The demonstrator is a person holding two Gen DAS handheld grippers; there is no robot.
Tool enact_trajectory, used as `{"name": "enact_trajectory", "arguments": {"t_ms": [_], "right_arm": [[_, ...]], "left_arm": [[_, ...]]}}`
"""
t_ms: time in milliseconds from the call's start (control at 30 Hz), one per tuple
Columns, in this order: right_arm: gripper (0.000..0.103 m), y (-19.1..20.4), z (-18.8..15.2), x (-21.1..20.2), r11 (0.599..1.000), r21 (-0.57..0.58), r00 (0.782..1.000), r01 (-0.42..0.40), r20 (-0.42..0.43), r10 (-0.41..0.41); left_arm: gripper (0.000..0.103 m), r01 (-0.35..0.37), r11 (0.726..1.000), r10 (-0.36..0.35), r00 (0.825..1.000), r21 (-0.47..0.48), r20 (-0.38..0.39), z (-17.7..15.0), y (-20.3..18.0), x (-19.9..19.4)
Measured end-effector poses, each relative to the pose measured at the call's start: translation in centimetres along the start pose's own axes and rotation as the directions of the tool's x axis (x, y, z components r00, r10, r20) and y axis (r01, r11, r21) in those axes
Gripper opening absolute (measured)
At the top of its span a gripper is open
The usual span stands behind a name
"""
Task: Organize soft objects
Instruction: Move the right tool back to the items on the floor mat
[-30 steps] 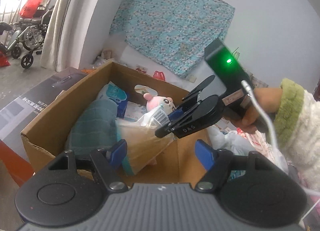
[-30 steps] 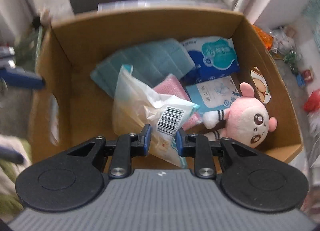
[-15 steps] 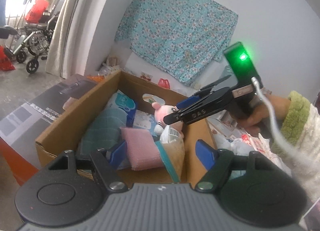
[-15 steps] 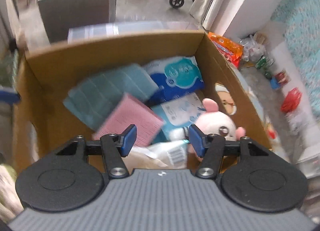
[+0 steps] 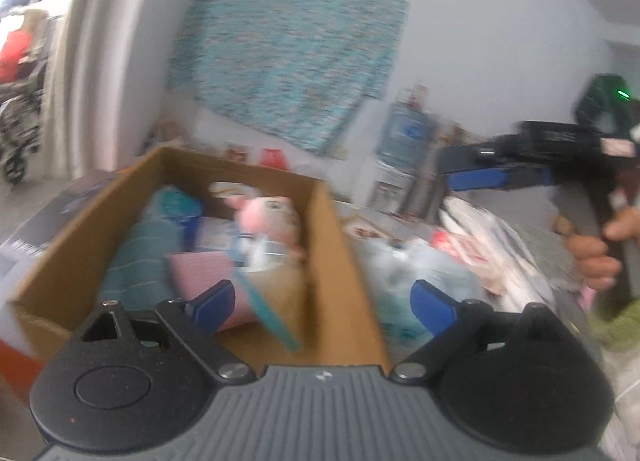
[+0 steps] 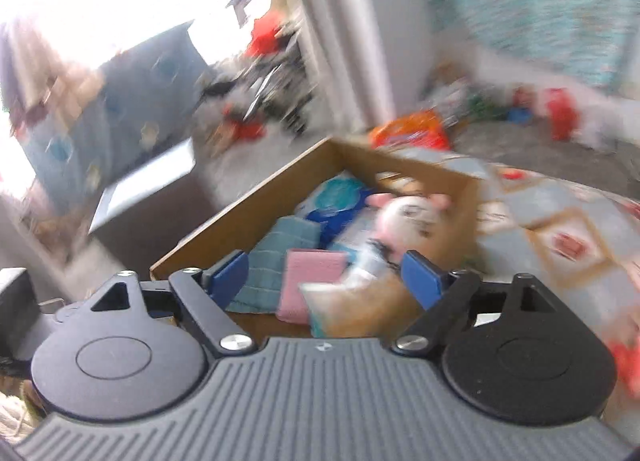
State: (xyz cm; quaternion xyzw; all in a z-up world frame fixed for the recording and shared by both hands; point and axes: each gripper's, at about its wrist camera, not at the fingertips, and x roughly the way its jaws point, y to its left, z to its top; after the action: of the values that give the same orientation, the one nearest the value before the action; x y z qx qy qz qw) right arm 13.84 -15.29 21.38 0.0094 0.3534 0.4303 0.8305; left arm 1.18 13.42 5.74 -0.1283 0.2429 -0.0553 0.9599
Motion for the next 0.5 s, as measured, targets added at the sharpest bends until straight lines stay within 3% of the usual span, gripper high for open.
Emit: {"name": "enact_trajectory", "arguments": {"t_ms": [133, 233, 400, 500], "right_arm": [[0.098, -3.0, -6.9, -8.6, 0.975, 0.195, 0.981, 0.104, 0.142, -0.133], [0.099, -5.2, -13.4, -12.6, 0.917, 0.391, 0.963, 0.081, 0.207, -0.174], [0.099, -7.2, -23.1, -15.5, 0.781, 0.621, 0.918, 0.068, 0.266, -0.292], [0.099, -6.8, -26.2, -16.0, 0.751, 0.649, 0.885, 0.119, 0.274, -0.377]], "left_arm": [[0.099, 0.122, 0.988, -0.121, 0.992, 0.092, -0.016, -0.6, -4.1, 0.8], [0.100, 0.223, 0.963, -0.220, 0.975, 0.154, -0.037, -1.9, -7.6, 1.6], [0.100, 0.360, 0.905, -0.330, 0.931, 0.229, -0.158, -4.9, -13.2, 4.1], [0.100, 0.409, 0.871, -0.359, 0.908, 0.271, -0.215, -6.9, -15.9, 5.7]]}}
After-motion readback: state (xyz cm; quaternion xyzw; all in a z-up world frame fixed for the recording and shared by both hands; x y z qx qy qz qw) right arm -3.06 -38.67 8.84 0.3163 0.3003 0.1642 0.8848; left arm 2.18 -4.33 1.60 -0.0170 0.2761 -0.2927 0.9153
